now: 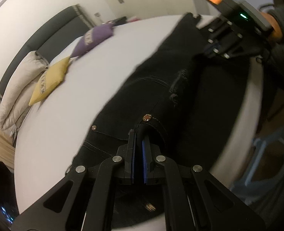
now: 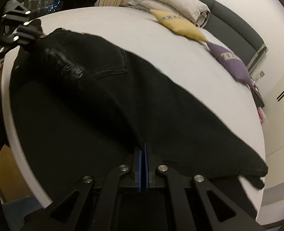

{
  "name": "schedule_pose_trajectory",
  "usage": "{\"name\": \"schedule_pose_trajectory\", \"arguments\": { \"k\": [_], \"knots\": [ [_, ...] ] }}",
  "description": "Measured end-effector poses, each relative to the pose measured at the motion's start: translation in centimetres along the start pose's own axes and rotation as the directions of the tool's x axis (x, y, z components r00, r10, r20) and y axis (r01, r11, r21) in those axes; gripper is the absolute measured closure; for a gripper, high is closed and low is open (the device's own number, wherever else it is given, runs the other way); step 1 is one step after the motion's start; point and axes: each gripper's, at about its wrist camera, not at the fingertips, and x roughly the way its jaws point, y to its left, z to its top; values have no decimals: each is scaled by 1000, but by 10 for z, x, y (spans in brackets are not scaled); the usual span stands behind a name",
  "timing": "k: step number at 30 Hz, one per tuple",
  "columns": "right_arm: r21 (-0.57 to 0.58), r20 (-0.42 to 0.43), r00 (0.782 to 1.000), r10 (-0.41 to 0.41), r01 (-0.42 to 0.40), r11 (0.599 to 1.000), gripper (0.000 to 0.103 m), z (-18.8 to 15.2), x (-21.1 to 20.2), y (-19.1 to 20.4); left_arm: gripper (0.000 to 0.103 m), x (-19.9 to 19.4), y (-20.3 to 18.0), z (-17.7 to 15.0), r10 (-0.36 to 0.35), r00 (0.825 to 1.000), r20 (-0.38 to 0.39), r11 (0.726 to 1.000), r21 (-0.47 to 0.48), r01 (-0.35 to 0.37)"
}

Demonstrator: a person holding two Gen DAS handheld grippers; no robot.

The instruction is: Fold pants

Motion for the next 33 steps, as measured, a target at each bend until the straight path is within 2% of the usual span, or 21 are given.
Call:
{"name": "schedule_pose_trajectory", "arguments": {
  "k": [5, 11, 16, 21, 27, 33],
  "knots": [
    [-20, -3, 1000, 20, -20, 1000, 100, -10, -21, 9, 99, -14, -32, -18, -17, 1000, -23, 1000, 21, 18],
    [-96, -23, 1000, 11, -13, 995, 100, -21, -30, 36, 99, -12, -38, -34, -1, 999, -40, 1000, -23, 0],
    [-153, -28, 1000, -11, 6, 988, 100, -27, -42, 66, 99, -14, -28, -42, 44, 998, -53, 999, 5, -43],
    [-225, -23, 1000, 13, -18, 974, 100, -18, -38, 97, 99, -18, -8, -54, 82, 994, -79, 997, -2, -82],
    [-231, -38, 999, 3, -12, 973, 100, -16, -22, 104, 99, -3, -11, -67, 85, 988, -127, 996, 40, -81],
    [-230, -16, 1000, 9, -12, 973, 100, -14, -36, 108, 99, -15, -11, -69, 124, 985, -119, 992, 54, -118]
  ]
}}
